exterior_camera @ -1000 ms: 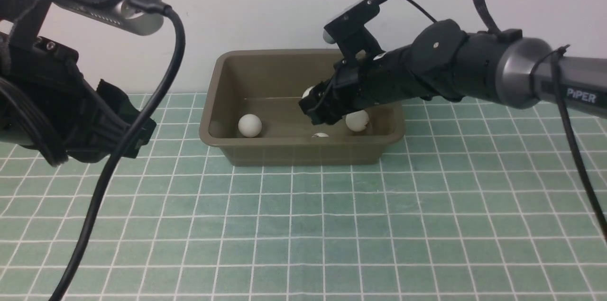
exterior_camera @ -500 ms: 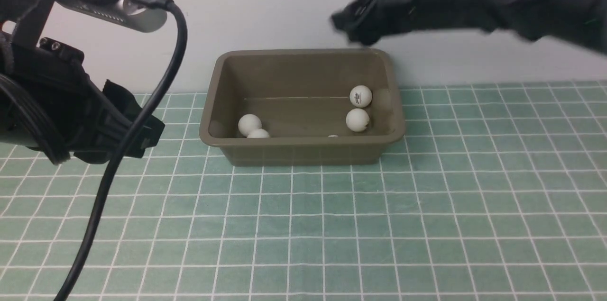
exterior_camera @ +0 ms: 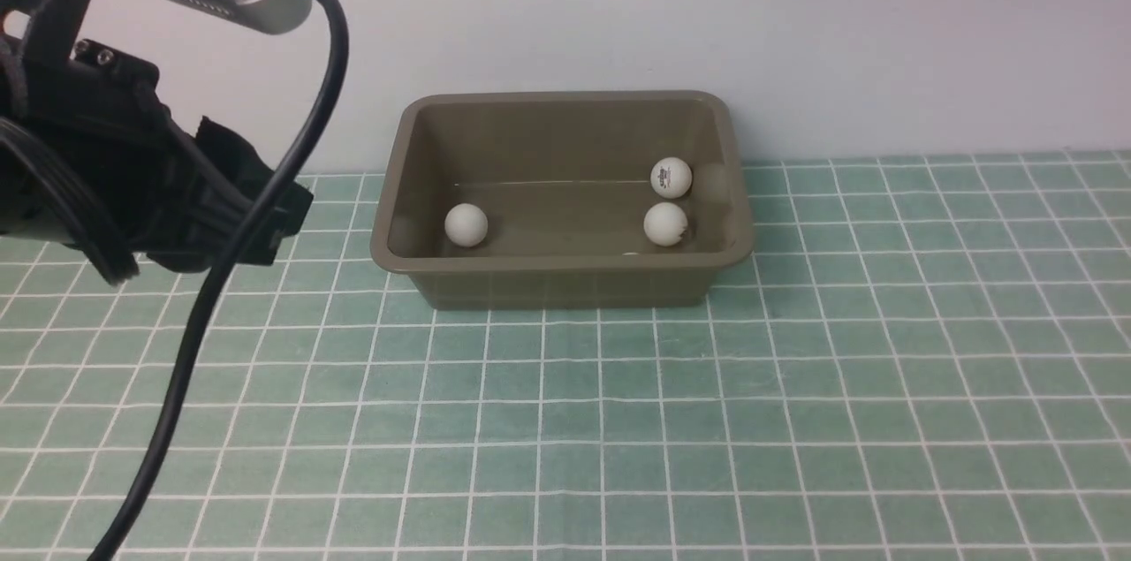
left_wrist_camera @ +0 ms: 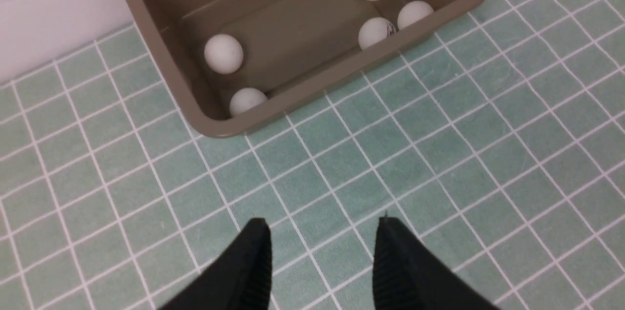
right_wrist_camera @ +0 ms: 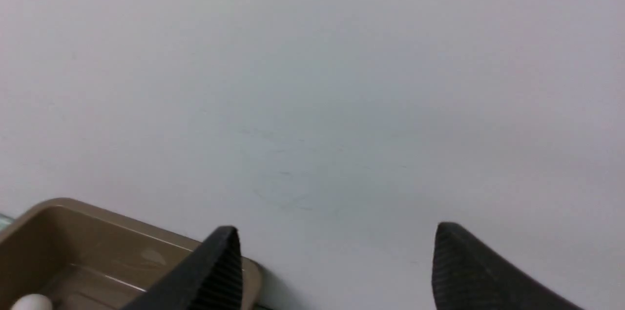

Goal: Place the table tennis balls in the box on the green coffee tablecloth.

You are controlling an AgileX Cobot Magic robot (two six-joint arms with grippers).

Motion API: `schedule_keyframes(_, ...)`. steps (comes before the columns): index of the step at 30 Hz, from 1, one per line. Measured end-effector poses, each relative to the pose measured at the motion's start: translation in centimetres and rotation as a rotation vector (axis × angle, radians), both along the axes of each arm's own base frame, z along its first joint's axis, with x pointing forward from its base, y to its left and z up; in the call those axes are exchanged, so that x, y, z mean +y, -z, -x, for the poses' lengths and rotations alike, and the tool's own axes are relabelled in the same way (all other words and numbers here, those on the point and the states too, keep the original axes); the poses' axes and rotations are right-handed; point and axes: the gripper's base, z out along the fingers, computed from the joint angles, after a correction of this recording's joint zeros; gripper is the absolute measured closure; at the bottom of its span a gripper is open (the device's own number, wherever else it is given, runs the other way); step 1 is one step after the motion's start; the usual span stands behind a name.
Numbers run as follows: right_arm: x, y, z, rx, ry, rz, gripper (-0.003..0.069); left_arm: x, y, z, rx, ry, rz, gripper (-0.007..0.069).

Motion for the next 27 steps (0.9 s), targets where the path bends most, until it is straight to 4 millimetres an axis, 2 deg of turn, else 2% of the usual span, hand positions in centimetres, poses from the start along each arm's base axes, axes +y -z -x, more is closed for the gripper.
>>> schedule_keyframes(3,-0.3,-1.8,3.0,-0.016,0.023,0.005,0.0186,0.0,-0.1,-0.1,-0.021,0.006,-0.004,0.0356)
schedule_keyframes(6,-0.1,-2.8,4.9,-0.015,0.017,-0.012,0.0186,0.0,-0.2,-0.2,-0.034,0.009,-0.005,0.0356)
schedule_keyframes(7,0.1,-3.4,6.2,-0.028,0.012,-0.016,0.0186,0.0,-0.2,-0.2,-0.035,0.011,-0.007,0.0356)
schedule_keyframes(9,0.2,-3.6,8.3,-0.033,0.009,-0.013,0.0192,0.0,-0.2,-0.2,-0.037,0.013,-0.009,0.0356)
schedule_keyframes(11,0.3,-2.8,9.3,-0.02,0.011,-0.008,0.0199,0.0,-0.2,-0.2,-0.037,0.014,-0.01,0.0356)
schedule_keyframes(15,0.3,0.6,11.2,0.031,0.017,0.013,0.0212,0.0,-0.2,-0.2,-0.037,0.014,-0.01,0.0356)
schedule_keyframes(19,-0.1,6.1,12.4,0.052,0.06,0.048,0.0218,0.0,-0.2,-0.2,-0.037,0.014,-0.01,0.0356)
schedule_keyframes(20,-0.2,8.0,13.0,0.054,0.078,0.056,0.0218,0.0,-0.2,-0.2,-0.037,0.014,-0.01,0.0356)
schedule_keyframes(24,-0.4,12.7,15.1,0.075,0.113,0.066,0.0218,0.0,-0.2,-0.2,-0.037,0.014,-0.01,0.0356)
schedule_keyframes(27,-0.4,14.4,16.1,0.086,0.123,0.061,0.0218,0.0,-0.2,-0.2,-0.037,0.014,-0.009,0.0356)
